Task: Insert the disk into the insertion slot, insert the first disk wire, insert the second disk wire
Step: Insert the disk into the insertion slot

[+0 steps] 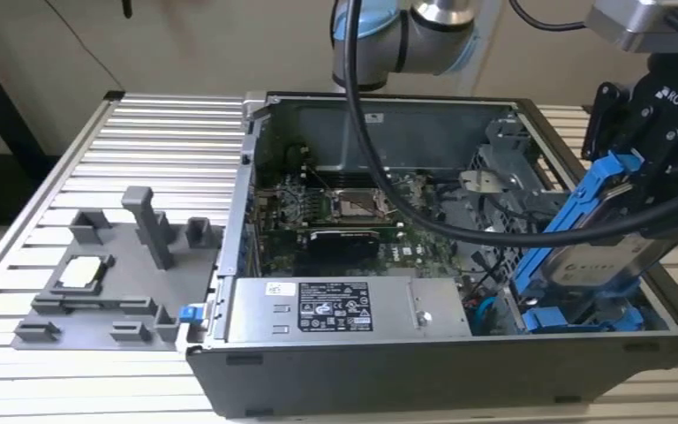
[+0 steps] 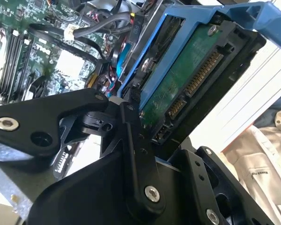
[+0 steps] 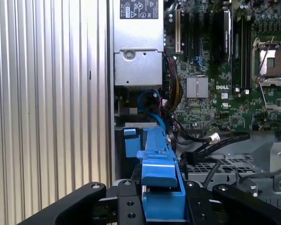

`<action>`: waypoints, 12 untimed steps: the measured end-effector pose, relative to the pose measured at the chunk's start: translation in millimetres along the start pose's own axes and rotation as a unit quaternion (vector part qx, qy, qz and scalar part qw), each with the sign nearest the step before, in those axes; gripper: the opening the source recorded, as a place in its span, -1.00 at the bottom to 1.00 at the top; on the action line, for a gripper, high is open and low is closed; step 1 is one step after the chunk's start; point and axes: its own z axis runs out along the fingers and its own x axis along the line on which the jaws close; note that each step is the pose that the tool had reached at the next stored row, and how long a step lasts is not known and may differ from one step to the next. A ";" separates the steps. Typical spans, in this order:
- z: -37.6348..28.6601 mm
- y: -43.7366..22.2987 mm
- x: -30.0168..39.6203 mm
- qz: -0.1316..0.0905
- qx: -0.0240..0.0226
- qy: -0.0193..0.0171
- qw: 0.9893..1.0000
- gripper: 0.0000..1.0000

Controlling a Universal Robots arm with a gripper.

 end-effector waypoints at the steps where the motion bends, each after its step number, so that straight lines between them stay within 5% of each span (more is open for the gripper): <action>1: 1.1 0.0 0.1 0.000 0.000 0.000 1.000 -0.34; 12: 10.8 -3.2 1.1 0.000 0.000 0.000 1.000 -0.34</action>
